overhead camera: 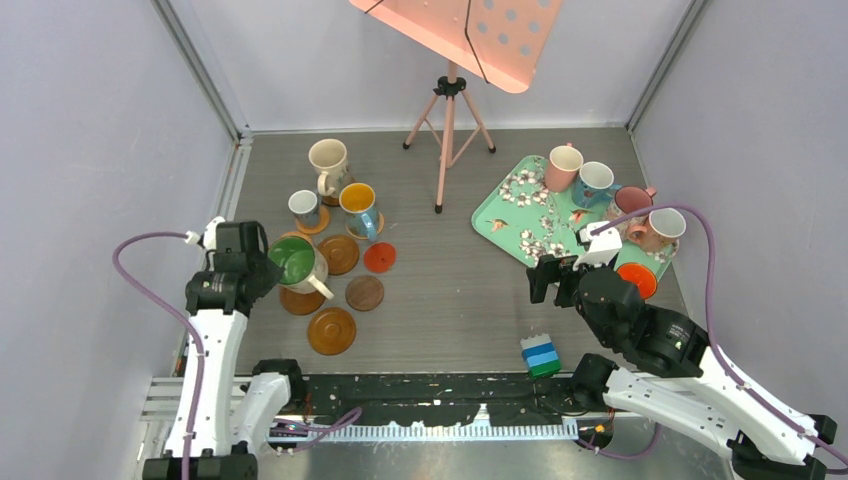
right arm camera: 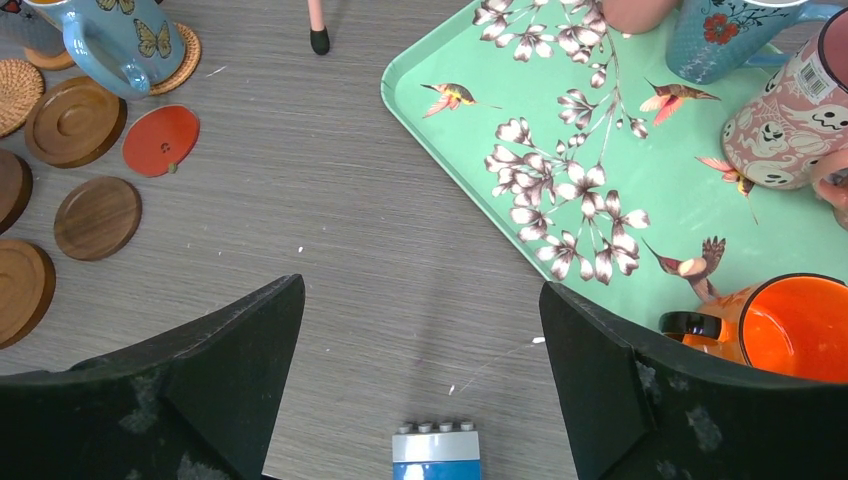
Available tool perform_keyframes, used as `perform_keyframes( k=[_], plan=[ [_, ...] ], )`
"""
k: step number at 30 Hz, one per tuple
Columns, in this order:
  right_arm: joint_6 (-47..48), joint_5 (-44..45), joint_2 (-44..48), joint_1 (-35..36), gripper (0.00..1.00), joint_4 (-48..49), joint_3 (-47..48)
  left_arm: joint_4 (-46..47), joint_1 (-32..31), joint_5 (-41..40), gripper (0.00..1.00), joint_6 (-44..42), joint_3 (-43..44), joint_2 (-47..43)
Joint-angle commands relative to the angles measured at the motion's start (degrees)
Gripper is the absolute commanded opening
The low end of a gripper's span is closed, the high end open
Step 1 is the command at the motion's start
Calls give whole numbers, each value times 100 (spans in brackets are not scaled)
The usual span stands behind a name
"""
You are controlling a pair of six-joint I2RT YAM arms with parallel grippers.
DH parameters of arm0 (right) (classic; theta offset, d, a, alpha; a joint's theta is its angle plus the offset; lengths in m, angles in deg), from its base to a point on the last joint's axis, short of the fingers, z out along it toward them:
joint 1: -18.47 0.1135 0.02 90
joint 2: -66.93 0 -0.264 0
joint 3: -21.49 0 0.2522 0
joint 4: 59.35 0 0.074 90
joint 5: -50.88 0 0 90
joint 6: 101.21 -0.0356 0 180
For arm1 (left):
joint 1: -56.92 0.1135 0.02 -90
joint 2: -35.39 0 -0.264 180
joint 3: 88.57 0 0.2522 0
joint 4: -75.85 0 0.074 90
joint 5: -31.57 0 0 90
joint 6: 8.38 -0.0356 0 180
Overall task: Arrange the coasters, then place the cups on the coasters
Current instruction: Place the cup on the coaster.
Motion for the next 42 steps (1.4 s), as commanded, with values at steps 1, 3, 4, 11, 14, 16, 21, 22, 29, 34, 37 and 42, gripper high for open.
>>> perform_keyframes(
  k=[1,3,4,11,14,16,21,22,29,34,37,42],
  plan=[
    [-96,20,-63,-10,95,58,63,653,673,-3,0,632,236,-20],
    [-95,8,-90,-10,95,37,82,863,989,253,0,988,128,8],
    [-97,-5,-101,-10,95,21,85,953,1125,400,0,1172,63,38],
    [-199,-3,1,-10,95,-22,-7,1289,1398,418,0,2085,55,515],
    [-213,1,58,-10,95,-34,-33,1327,1425,392,0,2462,63,810],
    [-197,20,76,-10,95,-44,-33,1454,1425,384,0,2627,48,961],
    [-156,102,101,-10,95,-92,-22,1404,1425,122,0,2674,210,1351],
    [-146,111,98,-10,95,-93,-28,1405,1425,68,0,2668,250,1412],
    [-108,160,2,-10,95,2,-68,1625,1424,-228,0,2644,360,1746],
    [-67,154,-157,-10,95,56,-40,1708,1423,-203,0,2630,495,1974],
    [-44,163,-210,-10,95,109,-42,1708,1425,-198,0,2608,598,2099],
    [-14,164,-310,-10,95,179,-31,1707,1425,-134,0,2351,818,2217]
  ],
)
